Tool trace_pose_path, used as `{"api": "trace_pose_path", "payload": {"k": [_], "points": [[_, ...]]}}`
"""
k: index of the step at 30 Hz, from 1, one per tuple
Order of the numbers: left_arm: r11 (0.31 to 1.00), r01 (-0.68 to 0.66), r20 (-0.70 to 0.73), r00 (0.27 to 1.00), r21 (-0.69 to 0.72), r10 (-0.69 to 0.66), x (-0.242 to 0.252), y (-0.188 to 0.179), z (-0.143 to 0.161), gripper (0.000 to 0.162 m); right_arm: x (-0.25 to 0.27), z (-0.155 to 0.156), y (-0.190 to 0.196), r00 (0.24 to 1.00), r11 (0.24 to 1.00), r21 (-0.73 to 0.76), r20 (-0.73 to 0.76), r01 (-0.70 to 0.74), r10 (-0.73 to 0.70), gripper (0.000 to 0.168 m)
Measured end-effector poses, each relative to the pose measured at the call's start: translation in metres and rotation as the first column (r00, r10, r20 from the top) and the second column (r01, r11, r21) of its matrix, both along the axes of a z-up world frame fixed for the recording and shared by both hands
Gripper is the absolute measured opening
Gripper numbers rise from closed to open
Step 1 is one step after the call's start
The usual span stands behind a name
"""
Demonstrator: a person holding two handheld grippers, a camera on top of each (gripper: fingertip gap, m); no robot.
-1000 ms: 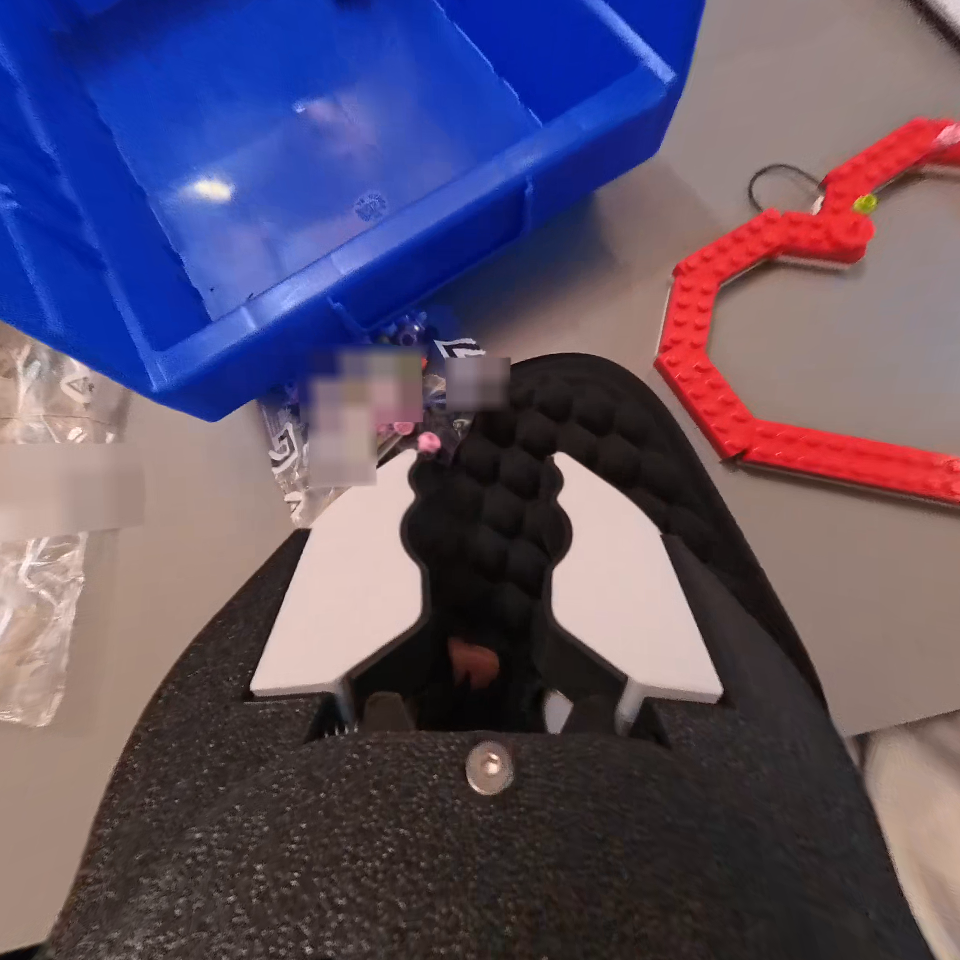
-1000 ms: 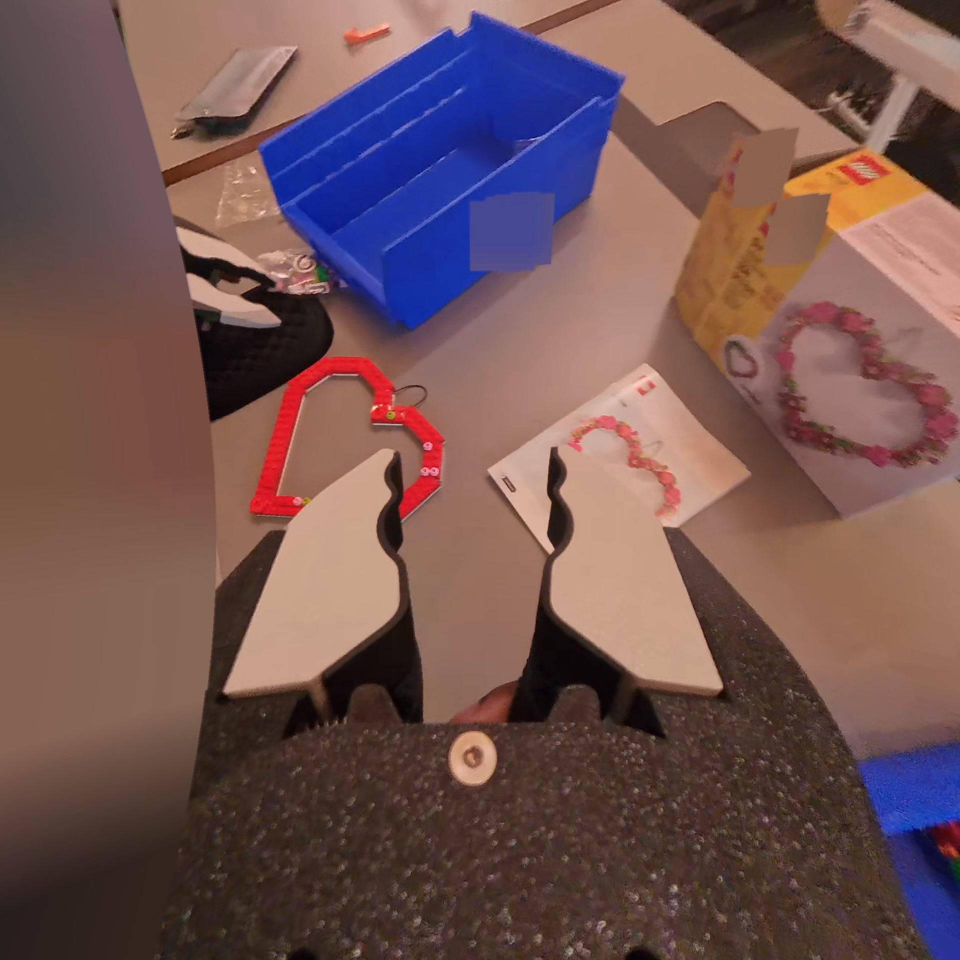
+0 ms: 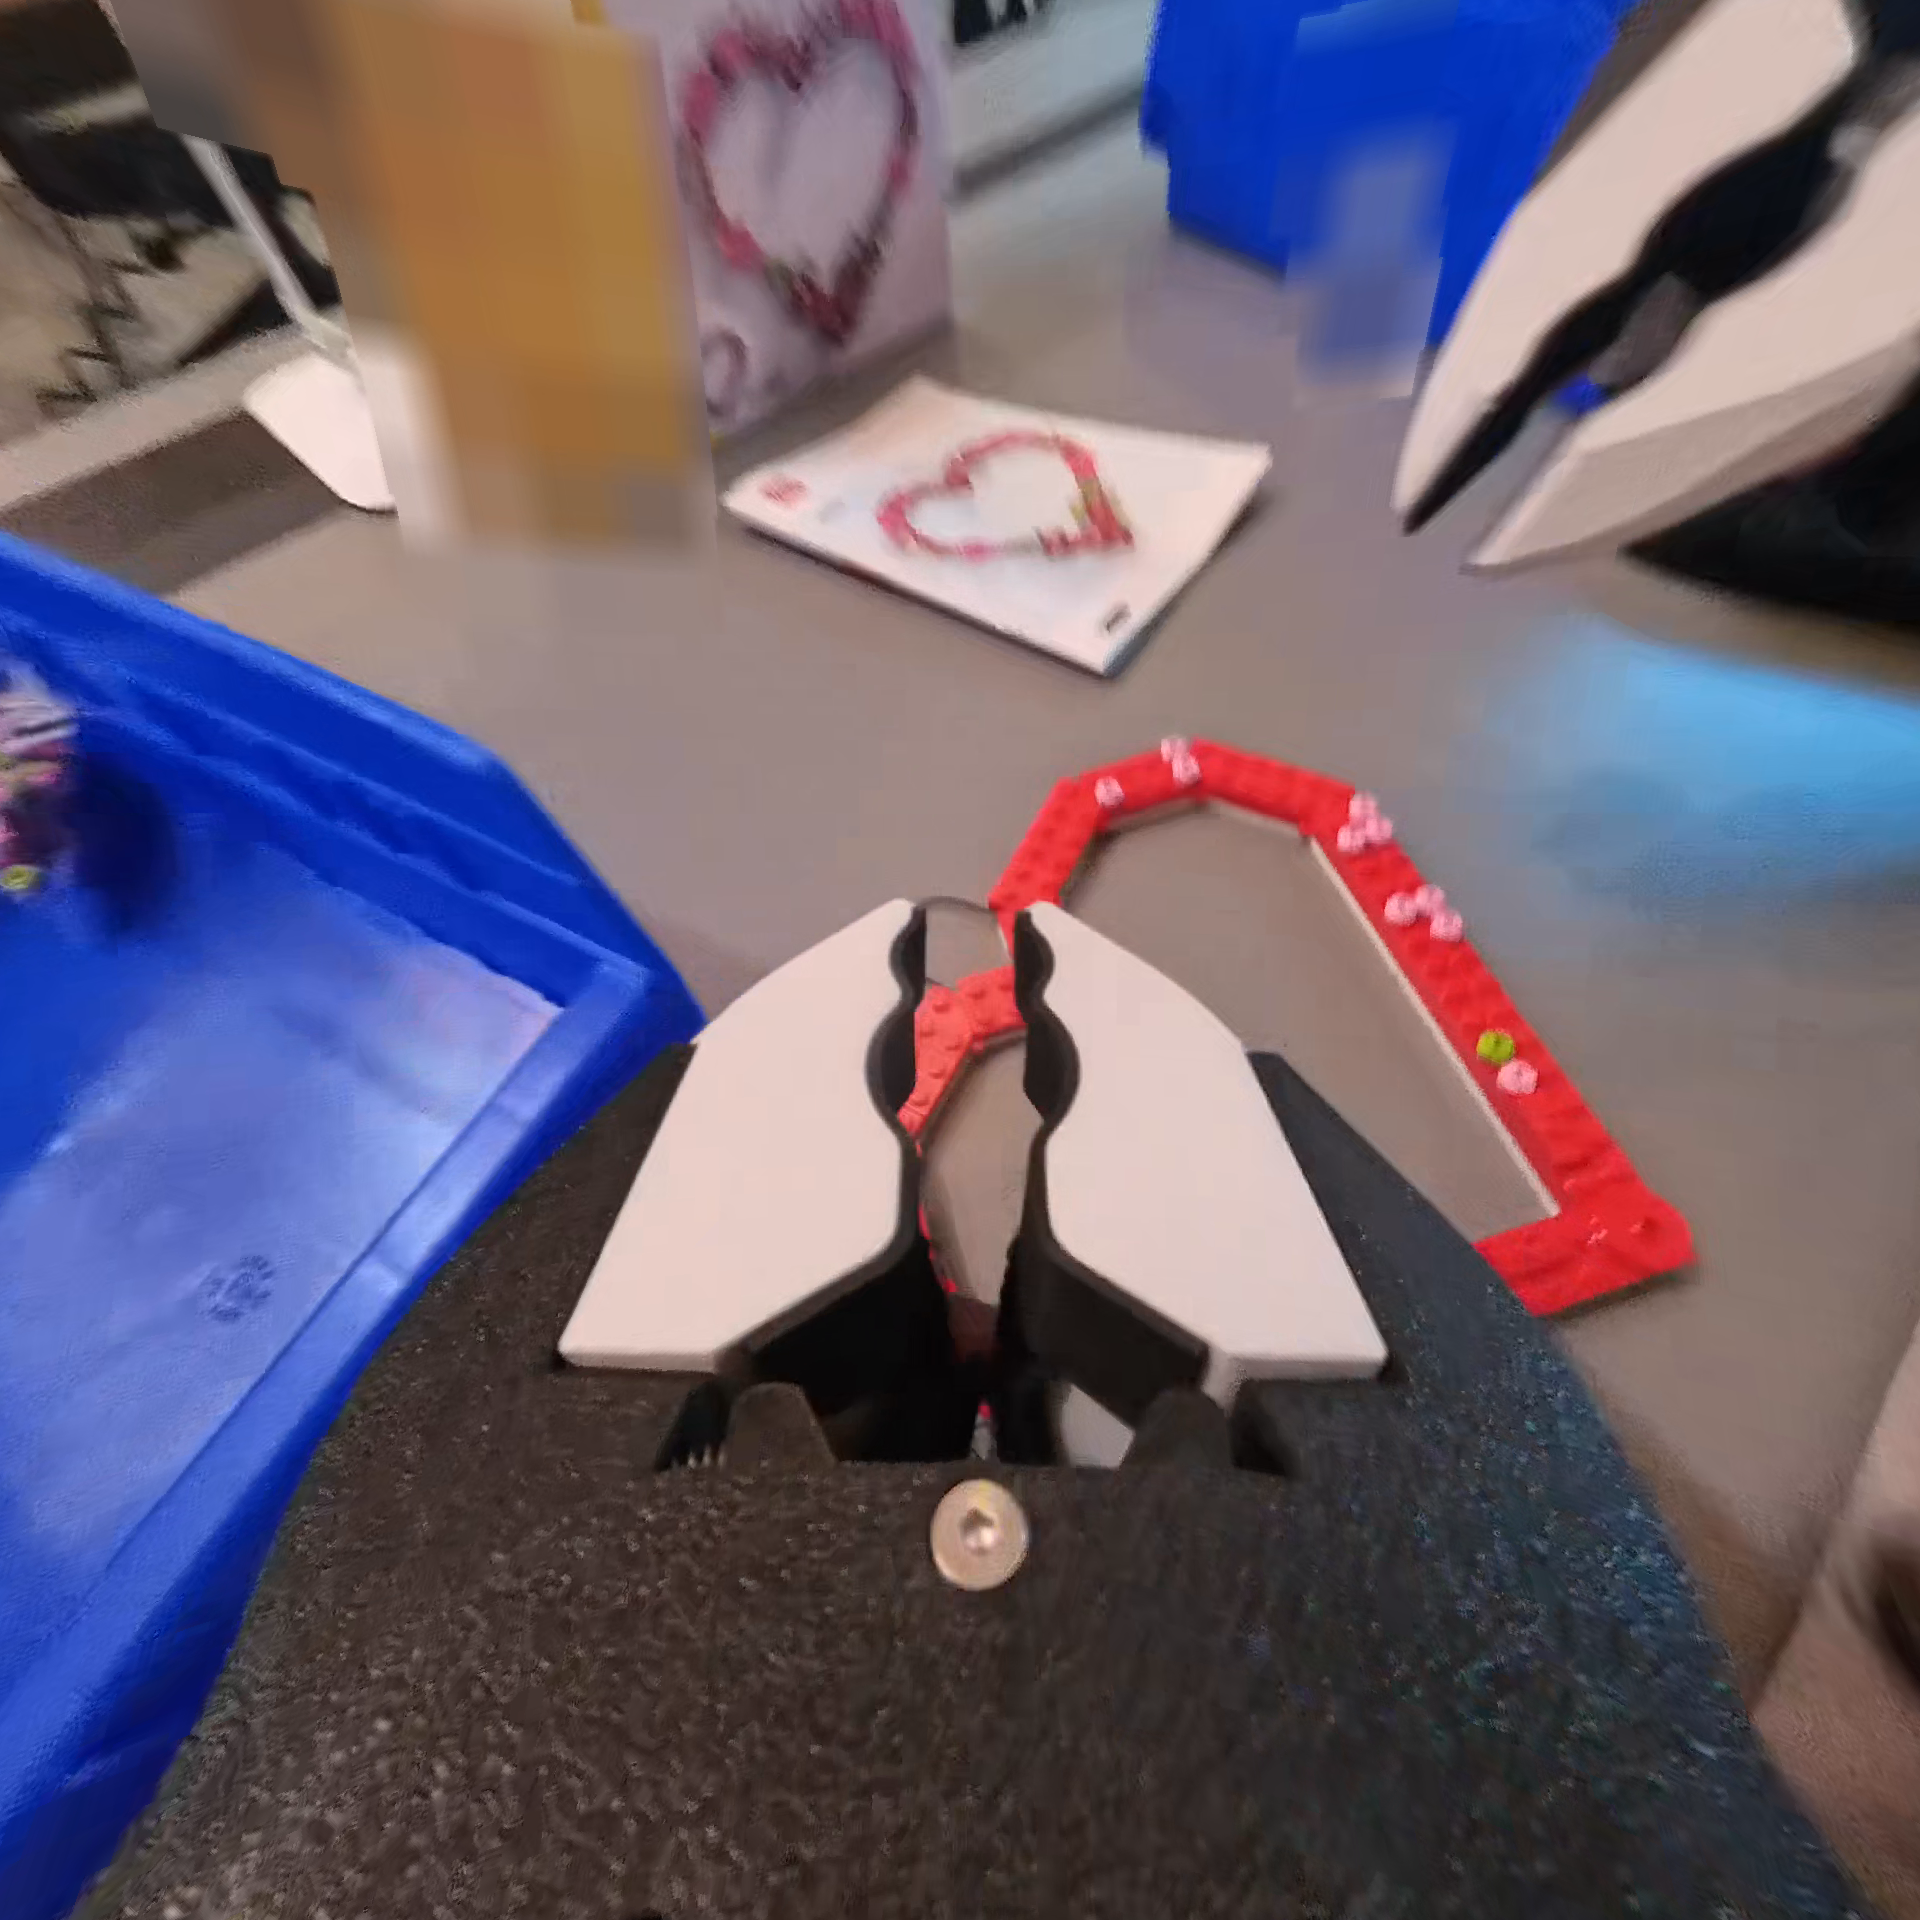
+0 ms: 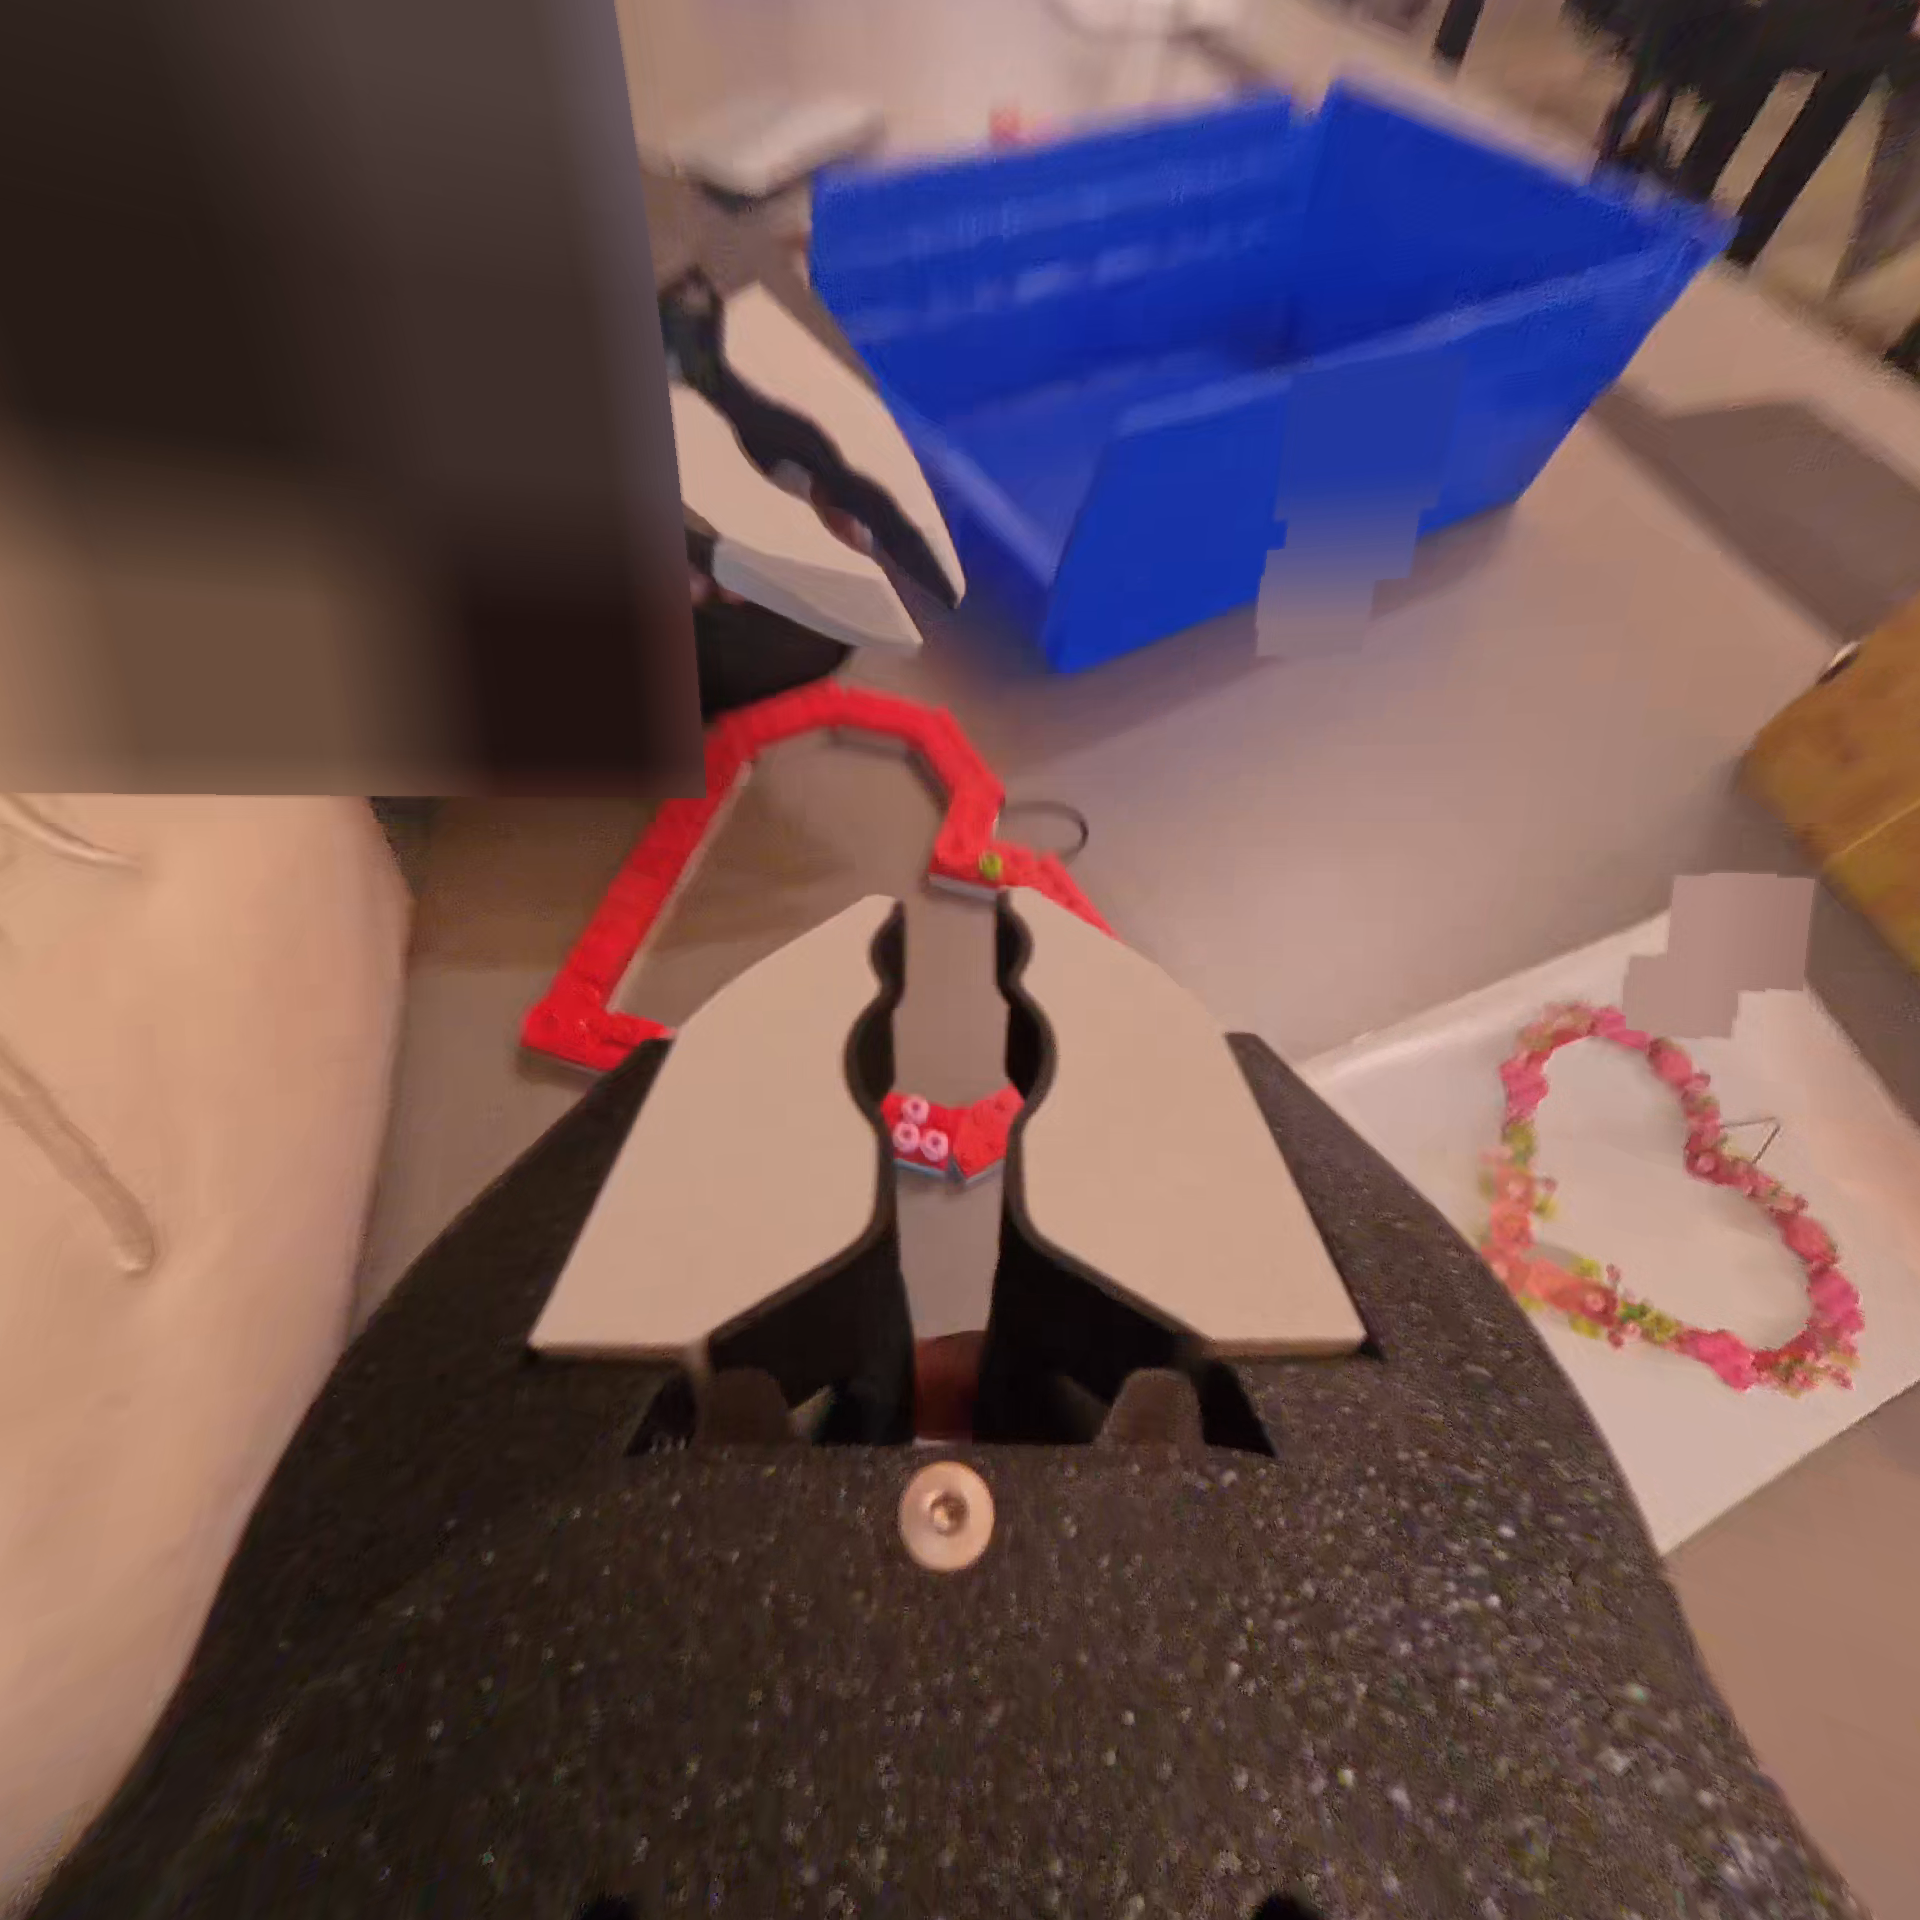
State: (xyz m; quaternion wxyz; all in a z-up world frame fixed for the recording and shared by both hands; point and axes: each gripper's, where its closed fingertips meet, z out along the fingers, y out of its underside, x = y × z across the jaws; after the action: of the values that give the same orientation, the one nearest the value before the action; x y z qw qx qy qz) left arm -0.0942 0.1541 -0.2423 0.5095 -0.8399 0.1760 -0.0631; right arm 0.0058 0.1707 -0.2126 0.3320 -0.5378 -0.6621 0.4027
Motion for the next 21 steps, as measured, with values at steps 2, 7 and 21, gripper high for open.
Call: {"api": "trace_pose_path", "payload": {"k": [2,7,21], "points": [[0.997,0.055,-0.07,0.996,-0.058,-0.059,0.009,0.003,-0.017,0.017,-0.008,-0.029,0.005,0.993,0.999,0.045,0.119,0.017,-0.023,0.008],[0.977,0.173,-0.133,0.973,-0.127,-0.19,0.029,0.008,-0.039,0.018,-0.04,-0.061,-0.011,0.958,0.98,0.049,0.227,-0.192,0.176,0.013],[0.952,0.157,-0.011,0.986,-0.262,-0.165,0.023,0.008,-0.057,0.0,-0.077,-0.089,-0.007,0.836,0.854,0.14,0.331,-0.502,0.437,0.008]]}}
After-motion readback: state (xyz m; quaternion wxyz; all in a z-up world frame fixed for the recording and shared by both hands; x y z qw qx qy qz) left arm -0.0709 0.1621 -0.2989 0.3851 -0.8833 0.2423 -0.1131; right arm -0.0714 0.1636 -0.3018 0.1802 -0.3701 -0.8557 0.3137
